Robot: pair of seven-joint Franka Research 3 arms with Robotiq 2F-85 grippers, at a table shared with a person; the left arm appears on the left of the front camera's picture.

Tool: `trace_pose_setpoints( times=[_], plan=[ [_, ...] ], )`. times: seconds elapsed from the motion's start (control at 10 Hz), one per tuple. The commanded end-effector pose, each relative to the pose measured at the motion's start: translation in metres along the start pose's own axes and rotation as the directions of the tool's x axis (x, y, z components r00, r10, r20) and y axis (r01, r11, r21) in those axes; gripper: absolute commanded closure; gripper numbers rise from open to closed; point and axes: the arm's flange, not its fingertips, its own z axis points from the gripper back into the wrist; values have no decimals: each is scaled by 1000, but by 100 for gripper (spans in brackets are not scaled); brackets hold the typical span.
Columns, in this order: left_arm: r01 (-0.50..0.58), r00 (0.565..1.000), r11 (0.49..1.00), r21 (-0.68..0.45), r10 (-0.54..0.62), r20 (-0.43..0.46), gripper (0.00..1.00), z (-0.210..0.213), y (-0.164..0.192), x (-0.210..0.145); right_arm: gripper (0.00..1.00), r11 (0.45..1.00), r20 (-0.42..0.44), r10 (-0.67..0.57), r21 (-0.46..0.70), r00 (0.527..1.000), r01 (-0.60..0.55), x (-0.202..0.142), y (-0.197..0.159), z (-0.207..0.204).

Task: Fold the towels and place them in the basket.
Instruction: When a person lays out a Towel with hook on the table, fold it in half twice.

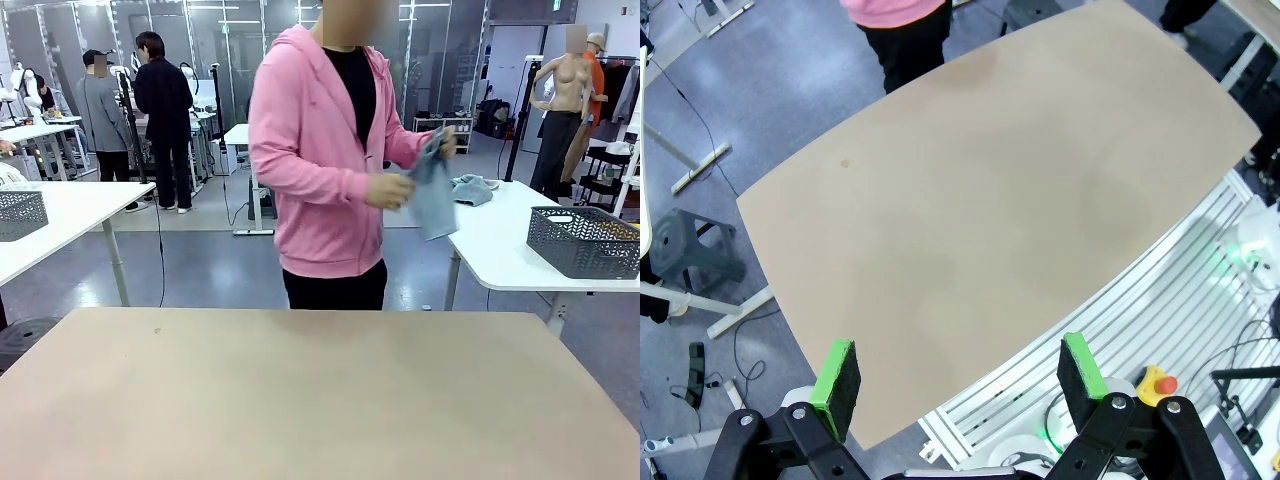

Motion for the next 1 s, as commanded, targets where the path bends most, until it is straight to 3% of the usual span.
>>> trace_pose_setpoints(
  times=[0.0, 0.9],
  plan=[
    [2, 1000, 1000, 2, -2, -5, 0, 3, 1, 3, 0, 1000, -1, -1, 0, 1000, 1, 1, -1, 0],
    [2, 1000, 1000, 2, -2, -5, 0, 3, 1, 3, 0, 1000, -1, -1, 0, 1000, 1, 1, -1, 0]
  ],
)
